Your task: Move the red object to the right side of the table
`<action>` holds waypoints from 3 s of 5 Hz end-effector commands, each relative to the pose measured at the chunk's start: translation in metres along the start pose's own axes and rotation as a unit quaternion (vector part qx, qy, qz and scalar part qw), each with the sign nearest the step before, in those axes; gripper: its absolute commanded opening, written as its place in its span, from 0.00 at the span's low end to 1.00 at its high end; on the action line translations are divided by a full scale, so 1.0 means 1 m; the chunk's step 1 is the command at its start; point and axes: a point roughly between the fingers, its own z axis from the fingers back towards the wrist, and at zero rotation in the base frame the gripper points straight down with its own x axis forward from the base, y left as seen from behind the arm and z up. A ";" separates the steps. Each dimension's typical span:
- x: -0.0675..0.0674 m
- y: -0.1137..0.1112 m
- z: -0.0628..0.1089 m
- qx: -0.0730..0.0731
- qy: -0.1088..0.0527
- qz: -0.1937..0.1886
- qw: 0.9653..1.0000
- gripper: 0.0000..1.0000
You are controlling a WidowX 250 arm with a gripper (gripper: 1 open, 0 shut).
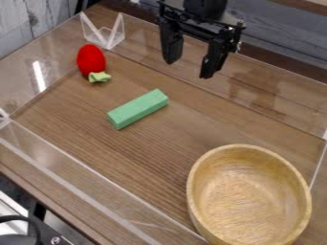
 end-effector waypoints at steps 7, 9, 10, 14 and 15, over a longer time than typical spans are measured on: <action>0.000 0.194 -0.033 0.014 -0.041 0.117 0.992 1.00; 0.018 0.214 -0.060 0.017 -0.046 0.132 0.990 1.00; 0.026 0.220 -0.068 0.018 -0.047 0.145 0.988 1.00; 0.035 0.219 -0.069 0.006 -0.050 0.183 0.982 1.00; 0.038 0.217 -0.070 0.005 -0.047 0.189 0.981 1.00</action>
